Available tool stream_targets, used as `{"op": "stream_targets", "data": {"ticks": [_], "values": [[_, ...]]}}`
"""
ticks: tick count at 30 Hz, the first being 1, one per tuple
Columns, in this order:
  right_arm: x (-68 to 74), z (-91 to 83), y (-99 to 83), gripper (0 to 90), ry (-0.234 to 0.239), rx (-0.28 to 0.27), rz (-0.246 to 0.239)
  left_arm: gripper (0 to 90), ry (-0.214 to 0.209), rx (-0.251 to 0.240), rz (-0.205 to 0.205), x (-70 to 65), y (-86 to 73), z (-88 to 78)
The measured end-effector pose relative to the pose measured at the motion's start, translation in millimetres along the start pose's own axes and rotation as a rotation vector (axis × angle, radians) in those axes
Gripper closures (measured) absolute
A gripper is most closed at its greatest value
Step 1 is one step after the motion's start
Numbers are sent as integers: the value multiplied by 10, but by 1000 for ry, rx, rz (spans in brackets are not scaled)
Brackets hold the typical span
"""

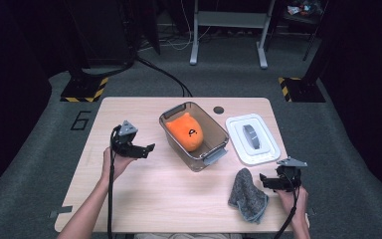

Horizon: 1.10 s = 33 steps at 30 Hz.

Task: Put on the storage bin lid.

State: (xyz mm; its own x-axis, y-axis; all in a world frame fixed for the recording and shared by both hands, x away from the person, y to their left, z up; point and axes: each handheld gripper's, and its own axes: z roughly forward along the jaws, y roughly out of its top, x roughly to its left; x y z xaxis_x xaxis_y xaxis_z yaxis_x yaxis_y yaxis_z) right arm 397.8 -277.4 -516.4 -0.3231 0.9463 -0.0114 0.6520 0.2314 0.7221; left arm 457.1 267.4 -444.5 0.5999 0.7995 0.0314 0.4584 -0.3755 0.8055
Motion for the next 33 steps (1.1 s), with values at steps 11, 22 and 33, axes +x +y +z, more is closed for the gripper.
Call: {"op": "stream_targets", "data": {"ticks": [11, 22, 33], "values": [[-70, -13, 245, 37, 18, -12, -17, 27, 40, 65, -87, 32, -585, 146], [-106, 112, 552, 46, 41, -8, -24, 3, 44, 119, -120, 63, -808, 252], [-122, 357, 828, 73, 56, 11, -30, 5, 81, 137, -85, 18, -874, 263]]}}
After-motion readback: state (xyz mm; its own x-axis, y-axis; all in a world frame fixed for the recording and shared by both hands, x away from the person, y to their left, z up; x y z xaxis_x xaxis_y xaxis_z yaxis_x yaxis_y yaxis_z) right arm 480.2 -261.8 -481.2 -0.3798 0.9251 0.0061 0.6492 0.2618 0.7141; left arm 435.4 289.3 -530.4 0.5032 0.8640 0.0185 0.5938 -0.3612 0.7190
